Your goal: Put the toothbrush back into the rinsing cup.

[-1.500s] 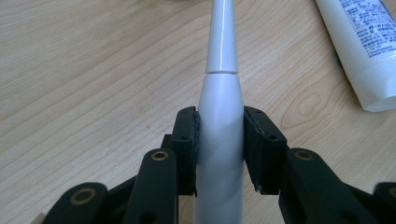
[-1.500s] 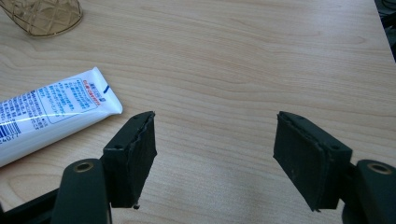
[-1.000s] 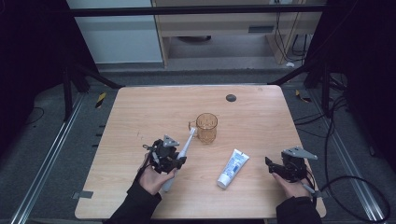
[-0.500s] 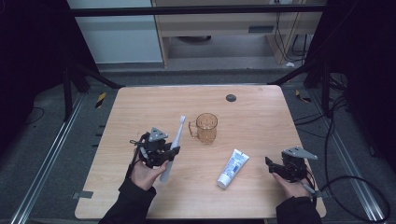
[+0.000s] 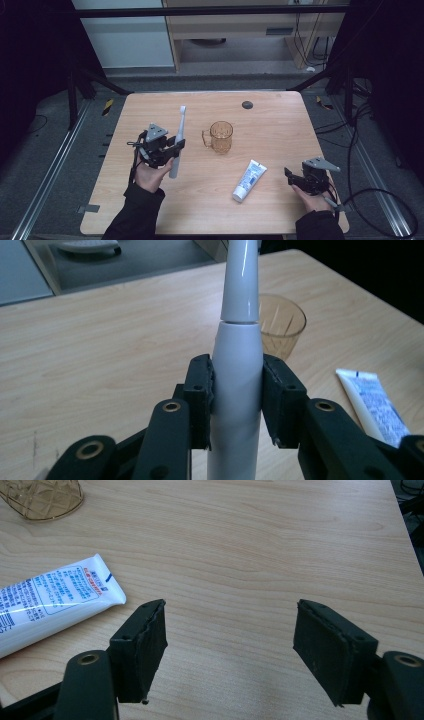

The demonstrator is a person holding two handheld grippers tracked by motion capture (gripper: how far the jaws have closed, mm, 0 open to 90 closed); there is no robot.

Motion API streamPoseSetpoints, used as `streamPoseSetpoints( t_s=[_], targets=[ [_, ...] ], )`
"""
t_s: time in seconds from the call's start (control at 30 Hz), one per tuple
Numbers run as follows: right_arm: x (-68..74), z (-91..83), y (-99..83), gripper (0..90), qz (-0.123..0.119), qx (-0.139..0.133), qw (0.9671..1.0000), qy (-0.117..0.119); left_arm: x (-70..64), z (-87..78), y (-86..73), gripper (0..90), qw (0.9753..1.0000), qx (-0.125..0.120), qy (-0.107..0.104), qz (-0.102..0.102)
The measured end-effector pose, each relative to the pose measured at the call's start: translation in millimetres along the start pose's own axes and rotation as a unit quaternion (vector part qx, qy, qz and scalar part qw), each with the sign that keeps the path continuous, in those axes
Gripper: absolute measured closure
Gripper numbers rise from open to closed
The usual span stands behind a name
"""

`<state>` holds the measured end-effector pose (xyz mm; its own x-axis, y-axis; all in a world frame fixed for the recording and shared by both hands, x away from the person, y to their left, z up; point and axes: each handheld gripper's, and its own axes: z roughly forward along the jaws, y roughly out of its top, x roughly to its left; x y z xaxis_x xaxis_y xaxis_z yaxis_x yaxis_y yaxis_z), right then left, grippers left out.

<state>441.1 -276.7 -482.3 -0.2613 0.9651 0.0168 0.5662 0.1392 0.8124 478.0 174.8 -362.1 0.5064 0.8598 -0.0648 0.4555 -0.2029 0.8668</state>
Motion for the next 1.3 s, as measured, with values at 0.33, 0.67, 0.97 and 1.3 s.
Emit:
streamPoseSetpoints(
  t_s=[0.33,0.67,0.97,1.3],
  targets=[
    [0.6,0.1,-0.3,28.5,-0.002,-0.004,1.0,-0.001,0.3,13.2,18.8,66.9,0.9987,-0.046,0.006,-0.018],
    [0.8,0.8,-1.6,27.1,-0.005,-0.009,0.9999,-0.003,-4.1,33.4,36.0,66.9,0.996,-0.085,0.008,-0.028],
    [0.3,1.6,-2.5,25.8,-0.007,-0.011,0.9999,-0.006,-5.8,42.7,53.3,66.9,0.9928,-0.115,0.017,-0.03],
    [0.2,1.9,-2.7,24.2,-0.01,-0.017,0.9998,-0.008,-14.8,58.8,67.7,66.9,0.9888,-0.145,0.022,-0.031]
  ],
)
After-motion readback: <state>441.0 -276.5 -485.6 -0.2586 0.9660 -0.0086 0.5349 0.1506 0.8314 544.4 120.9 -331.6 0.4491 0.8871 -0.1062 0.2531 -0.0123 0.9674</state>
